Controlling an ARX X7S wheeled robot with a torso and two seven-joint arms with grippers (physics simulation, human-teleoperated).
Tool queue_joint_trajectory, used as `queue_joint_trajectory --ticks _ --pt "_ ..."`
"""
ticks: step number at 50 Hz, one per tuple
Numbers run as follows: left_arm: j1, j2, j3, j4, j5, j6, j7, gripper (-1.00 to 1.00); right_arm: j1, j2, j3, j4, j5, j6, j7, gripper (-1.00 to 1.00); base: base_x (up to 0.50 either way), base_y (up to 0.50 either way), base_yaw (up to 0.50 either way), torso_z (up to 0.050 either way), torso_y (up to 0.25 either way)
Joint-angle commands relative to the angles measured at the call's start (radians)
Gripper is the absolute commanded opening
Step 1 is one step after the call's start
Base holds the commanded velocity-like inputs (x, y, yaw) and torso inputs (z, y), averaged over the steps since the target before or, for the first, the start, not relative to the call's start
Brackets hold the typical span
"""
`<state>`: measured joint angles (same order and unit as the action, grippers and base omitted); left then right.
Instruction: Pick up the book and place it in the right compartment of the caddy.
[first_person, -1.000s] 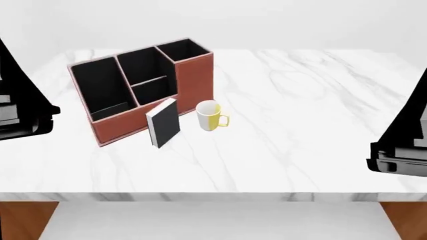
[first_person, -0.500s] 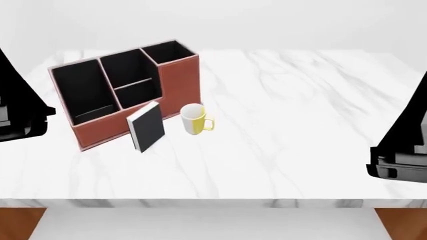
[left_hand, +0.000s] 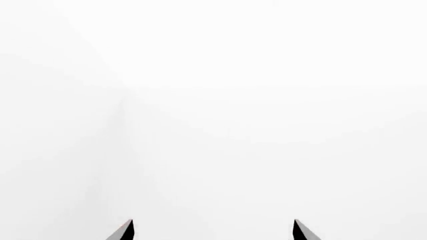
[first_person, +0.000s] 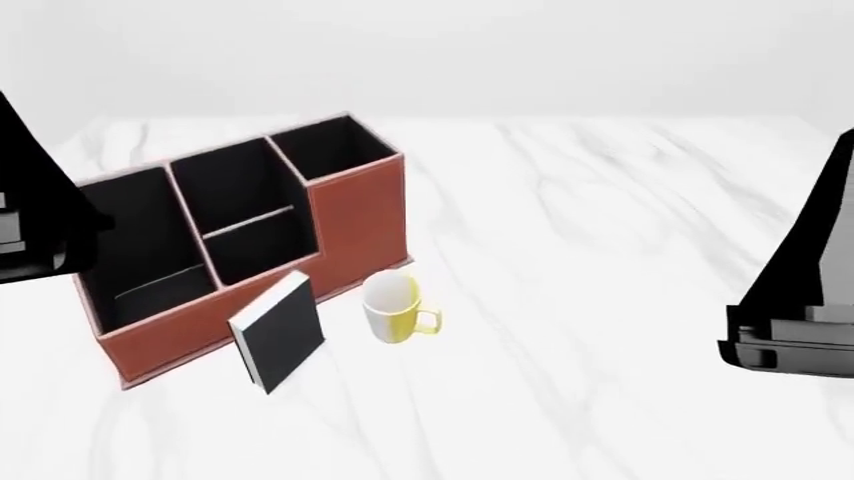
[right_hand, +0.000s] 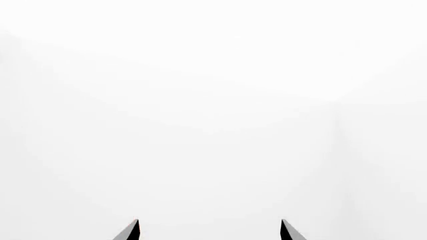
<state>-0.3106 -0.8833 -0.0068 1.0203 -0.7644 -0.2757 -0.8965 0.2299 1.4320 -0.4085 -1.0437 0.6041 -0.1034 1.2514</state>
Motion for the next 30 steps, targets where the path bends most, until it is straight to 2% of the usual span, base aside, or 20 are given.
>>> queue_joint_trajectory --ticks 1,22,30 --pt "-0.004 -0.01 0.016 -0.005 0.003 0.013 -0.008 1.0 0.054 -0.005 -0.057 0.001 -0.002 0.009 -0.001 1.0 0.5 0.11 0.0 0.0 0.01" --pt "-0.01 -0.031 0.035 -0.004 -0.001 0.028 -0.026 1.0 0.076 0.007 -0.094 0.007 -0.01 -0.013 0.007 1.0 0.5 0.1 0.0 0.0 0.001" --pt "-0.014 -0.045 0.04 0.004 -0.011 0.03 -0.042 1.0 0.083 0.009 -0.095 0.012 -0.002 -0.022 0.004 1.0 0.0 0.0 0.0 0.0 0.002"
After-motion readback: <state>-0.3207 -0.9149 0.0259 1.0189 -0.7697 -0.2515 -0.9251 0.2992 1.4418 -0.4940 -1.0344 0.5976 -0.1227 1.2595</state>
